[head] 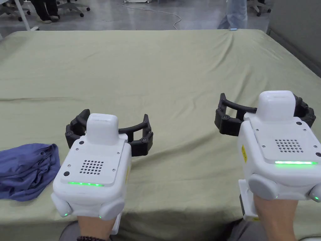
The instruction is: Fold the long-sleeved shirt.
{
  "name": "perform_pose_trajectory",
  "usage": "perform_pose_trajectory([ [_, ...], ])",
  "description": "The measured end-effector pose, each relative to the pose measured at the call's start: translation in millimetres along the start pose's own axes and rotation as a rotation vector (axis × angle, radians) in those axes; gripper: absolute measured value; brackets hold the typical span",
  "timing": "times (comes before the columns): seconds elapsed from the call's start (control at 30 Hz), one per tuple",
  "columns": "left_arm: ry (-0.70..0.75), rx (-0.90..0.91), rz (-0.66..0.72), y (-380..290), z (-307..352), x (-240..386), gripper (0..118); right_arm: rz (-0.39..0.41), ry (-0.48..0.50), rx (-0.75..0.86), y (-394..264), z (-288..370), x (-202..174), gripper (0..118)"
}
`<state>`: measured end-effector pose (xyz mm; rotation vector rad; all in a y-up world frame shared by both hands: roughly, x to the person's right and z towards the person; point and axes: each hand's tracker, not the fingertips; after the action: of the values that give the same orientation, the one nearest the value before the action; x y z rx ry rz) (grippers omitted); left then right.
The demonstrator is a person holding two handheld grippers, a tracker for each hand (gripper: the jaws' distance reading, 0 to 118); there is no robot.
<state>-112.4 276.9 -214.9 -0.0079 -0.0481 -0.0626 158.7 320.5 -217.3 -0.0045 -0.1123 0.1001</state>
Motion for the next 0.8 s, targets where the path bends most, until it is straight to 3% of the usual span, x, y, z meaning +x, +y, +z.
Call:
perform_pose_trajectory([
  [0.8, -0.003, -0.002, -0.008, 0.4, 2.7, 1.2, 118, 0.01, 0.003, 0.02, 0.4, 1.6, -4.5, 118],
])
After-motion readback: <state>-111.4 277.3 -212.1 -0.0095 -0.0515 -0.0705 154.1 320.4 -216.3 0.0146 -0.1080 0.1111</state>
